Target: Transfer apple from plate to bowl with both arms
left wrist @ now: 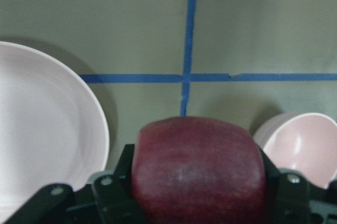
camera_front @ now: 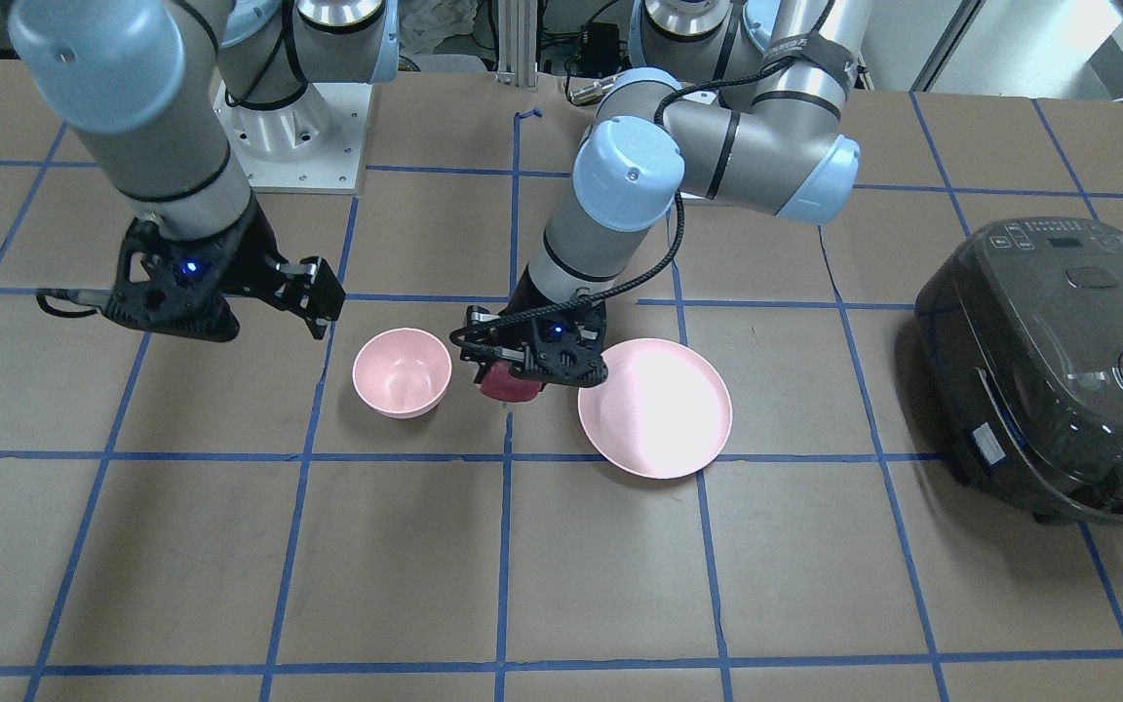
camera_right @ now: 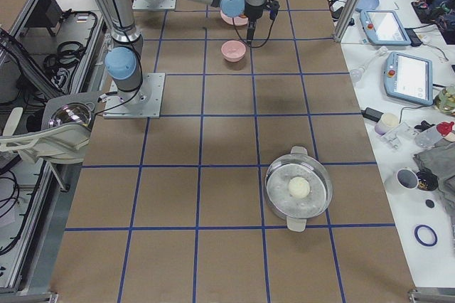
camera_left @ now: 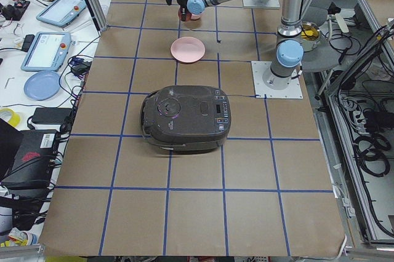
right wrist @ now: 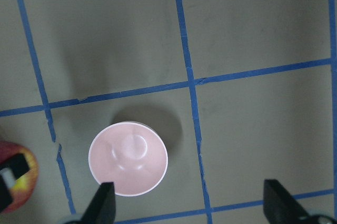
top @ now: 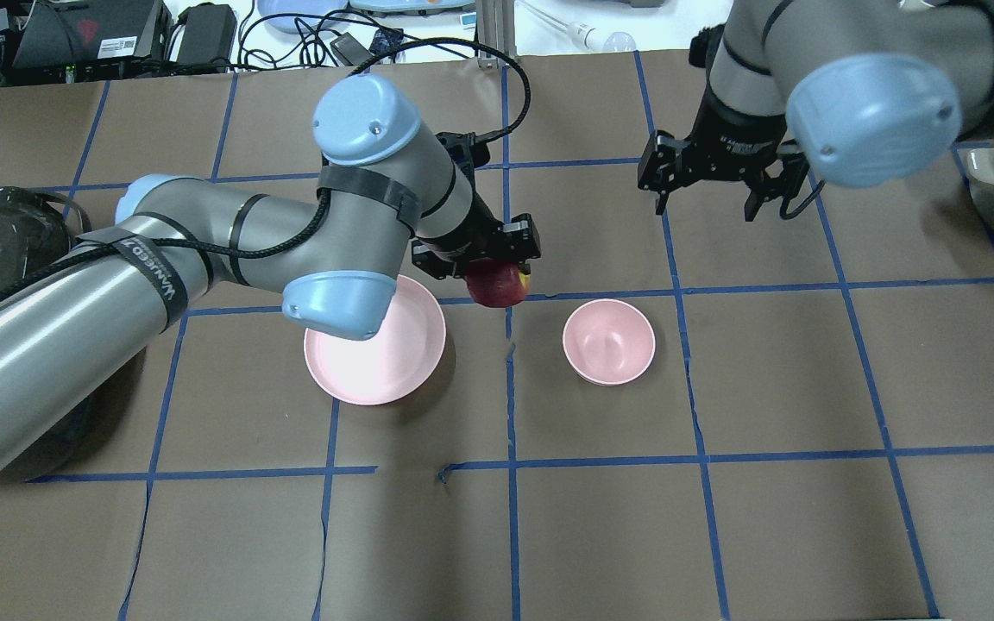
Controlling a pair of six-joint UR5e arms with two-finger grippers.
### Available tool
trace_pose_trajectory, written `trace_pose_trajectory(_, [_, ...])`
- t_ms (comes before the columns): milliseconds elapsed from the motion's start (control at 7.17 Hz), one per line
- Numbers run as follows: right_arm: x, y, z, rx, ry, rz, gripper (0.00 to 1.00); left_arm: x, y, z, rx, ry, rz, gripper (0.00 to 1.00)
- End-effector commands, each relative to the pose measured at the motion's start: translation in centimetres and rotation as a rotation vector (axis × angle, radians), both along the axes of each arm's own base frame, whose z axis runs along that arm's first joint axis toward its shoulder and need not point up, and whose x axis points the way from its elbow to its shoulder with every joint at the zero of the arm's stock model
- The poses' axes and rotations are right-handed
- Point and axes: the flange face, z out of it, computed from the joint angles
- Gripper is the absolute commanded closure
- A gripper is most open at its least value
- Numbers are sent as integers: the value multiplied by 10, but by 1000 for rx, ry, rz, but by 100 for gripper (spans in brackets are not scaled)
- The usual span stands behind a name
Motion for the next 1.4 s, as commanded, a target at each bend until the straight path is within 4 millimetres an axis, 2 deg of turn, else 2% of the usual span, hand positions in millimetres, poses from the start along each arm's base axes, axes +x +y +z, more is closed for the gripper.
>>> trace_pose_trajectory(0, [-1,8,56,-35,-3,2,0,-54,19,-19,-39,50,3,100])
trace_pose_trajectory(140, [-2,9,59,-45,1,13,0,-77,32,-26,-53,44,-33,100])
trace_pose_trajectory(279, [0,12,58,-43,0,16,0,-90,45,-35,-62,-3,-57,100])
trace_pose_trajectory(419, [0,12,60,-45,1,16,0,-100,52,-52,-53,-44,-76,100])
trace_pose_trajectory(977, [-3,14,59,-38,28,18,0,-122,62,-78,-62,-36,-113,100])
trace_pose_trajectory(1116, [-3,14,59,-35,29,18,0,-121,60,-85,-62,-57,-109,100])
trace_pose_trajectory(1256, [-3,14,59,-35,29,18,0,-121,60,-88,-74,-74,-106,73])
